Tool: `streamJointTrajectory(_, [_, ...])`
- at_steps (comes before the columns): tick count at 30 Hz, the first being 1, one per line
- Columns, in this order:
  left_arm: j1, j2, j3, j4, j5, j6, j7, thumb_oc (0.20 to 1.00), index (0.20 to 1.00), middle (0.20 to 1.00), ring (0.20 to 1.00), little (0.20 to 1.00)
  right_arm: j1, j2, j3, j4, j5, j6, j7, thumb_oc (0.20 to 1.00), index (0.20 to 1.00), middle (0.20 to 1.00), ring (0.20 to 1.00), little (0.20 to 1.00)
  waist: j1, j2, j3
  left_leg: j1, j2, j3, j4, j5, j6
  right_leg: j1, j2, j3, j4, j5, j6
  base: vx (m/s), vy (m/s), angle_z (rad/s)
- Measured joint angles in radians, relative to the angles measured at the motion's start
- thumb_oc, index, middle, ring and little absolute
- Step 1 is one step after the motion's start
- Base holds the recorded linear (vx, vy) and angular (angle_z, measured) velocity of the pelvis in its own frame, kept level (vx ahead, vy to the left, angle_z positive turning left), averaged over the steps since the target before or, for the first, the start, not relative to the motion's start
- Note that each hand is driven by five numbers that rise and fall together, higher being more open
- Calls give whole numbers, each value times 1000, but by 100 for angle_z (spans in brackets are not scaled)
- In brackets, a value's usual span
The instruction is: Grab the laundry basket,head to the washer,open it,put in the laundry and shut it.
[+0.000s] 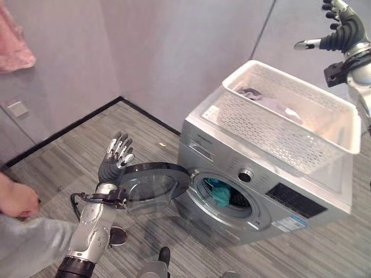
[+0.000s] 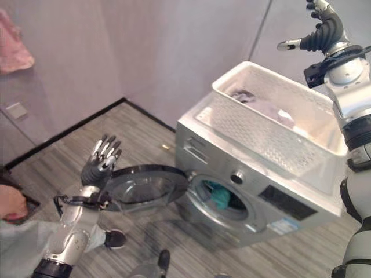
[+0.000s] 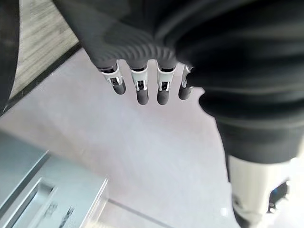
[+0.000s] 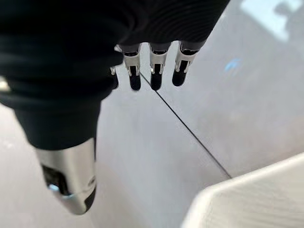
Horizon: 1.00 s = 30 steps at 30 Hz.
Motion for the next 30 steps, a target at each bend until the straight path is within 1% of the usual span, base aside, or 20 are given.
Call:
streamJointTrajectory(1, [0,-9,0,10,0,0,0,1000,1000,1000,1000,1000,0,5,11,45,-20,17,31,1000,1000,1000,1000,1000,-4,-3,2,2,-2,-21,0,-4,-5,-10,14,28,-110,42,20,58,-78,50])
streamJointTrajectory(2, [3,-15,-1,12,0,0,0,1000,1000,1000,1000,1000,1,4,24,59,-33,22,42,1000,1000,1000,1000,1000,-12,-5,5,7,-4,-34,-1,-6,-8,-15,18,39,-134,59,33,68,-78,60])
streamJointTrajectory(3, [7,-18,-6,12,0,0,-2,1000,1000,1000,1000,1000,15,-7,40,61,-54,34,63,1000,1000,1000,1000,1000,-16,-14,9,19,-10,-50,-1,-9,-17,-11,32,64,-151,84,40,98,-144,71])
streamJointTrajectory(5, [53,1,8,-6,0,-1,-29,1000,1000,1000,1000,1000,49,-36,100,50,-112,40,117,1000,1000,1000,1000,1000,-12,-90,0,42,-42,-76,-2,-30,-51,30,40,70,-149,136,9,92,-154,51])
streamJointTrajectory(6, [107,12,28,-6,0,1,-40,1000,1000,1000,1000,1000,65,-70,125,-23,-157,36,149,1000,1000,1000,1000,1000,-9,-134,-8,26,-41,-79,22,-54,-86,57,63,47,-194,150,-15,45,-151,6])
streamJointTrajectory(8, [132,2,23,6,0,8,-40,1000,1000,1000,1000,1000,82,-103,140,-122,-182,41,180,1000,1000,1000,1000,1000,-18,-129,-8,8,6,-78,38,-72,-114,60,113,45,-229,159,-28,34,-147,-9])
streamJointTrajectory(10, [158,-4,26,8,0,11,-45,1000,1000,1000,1000,1000,123,-207,202,-315,-194,33,208,1000,1000,1000,1000,1000,-27,-129,-8,8,34,-72,36,-82,-131,68,144,34,-261,165,-37,20,-103,-20])
streamJointTrajectory(12, [168,-5,27,8,0,15,-51,1000,1000,1000,1000,1000,142,-255,216,-407,-193,19,232,1000,1000,1000,1000,1000,-37,-129,-8,14,55,-54,25,-85,-140,67,166,47,-281,173,-50,15,-88,-31])
streamJointTrajectory(15, [154,-11,22,7,1,17,-71,1000,1000,1000,1000,1000,166,-285,236,-451,-180,16,251,1000,1000,1000,1000,1000,-59,-129,-8,16,70,-46,21,-87,-146,66,179,52,-290,175,-54,18,-78,-14])
streamJointTrajectory(16, [150,-12,22,7,1,17,-73,1000,1000,1000,1000,1000,175,-295,241,-467,-170,15,254,1000,1000,1000,1000,1000,-60,-129,-8,17,73,-44,15,-85,-149,66,181,52,-294,175,-57,15,-68,-4])
streamJointTrajectory(18, [138,-17,20,7,1,17,-76,1000,1000,1000,1000,1000,180,-299,242,-484,-152,15,265,1000,1000,1000,1000,1000,-60,-128,-8,16,73,-43,2,-77,-158,68,182,50,-314,183,-69,12,-46,-1])
streamJointTrajectory(21, [131,-16,14,7,1,17,-77,1000,1000,1000,1000,1000,184,-298,254,-520,-149,10,278,1000,1000,1000,1000,1000,-53,-127,-9,14,76,-49,-5,-72,-162,67,186,46,-316,185,-72,28,-43,5])
streamJointTrajectory(23, [129,-14,-3,6,5,16,-77,1000,1000,1000,1000,1000,183,-296,275,-533,-132,10,281,1000,1000,1000,1000,1000,-41,-128,-10,16,78,-51,-12,-70,-163,67,187,44,-317,184,-73,10,-16,1])
streamJointTrajectory(25, [134,-17,-15,5,31,17,-78,1000,1000,1000,1000,1000,183,-263,282,-520,-132,10,294,1000,1000,1000,1000,1000,-32,-129,-11,15,78,-52,-12,-70,-163,67,187,42,-317,185,-73,11,-36,3])
streamJointTrajectory(29, [132,-17,-18,4,32,18,-78,1000,1000,1000,1000,1000,184,-182,284,-494,-132,10,294,1000,1000,1000,1000,1000,-20,-130,-11,8,79,-61,-13,-67,-167,66,188,30,-317,184,-74,-2,-34,8])
streamJointTrajectory(30, [131,-16,-18,4,32,18,-78,1000,1000,1000,1000,1000,184,-177,285,-493,-133,10,294,1000,1000,1000,1000,1000,-10,-130,-12,1,79,-68,-13,-66,-168,63,188,23,-317,183,-76,-8,-46,17])
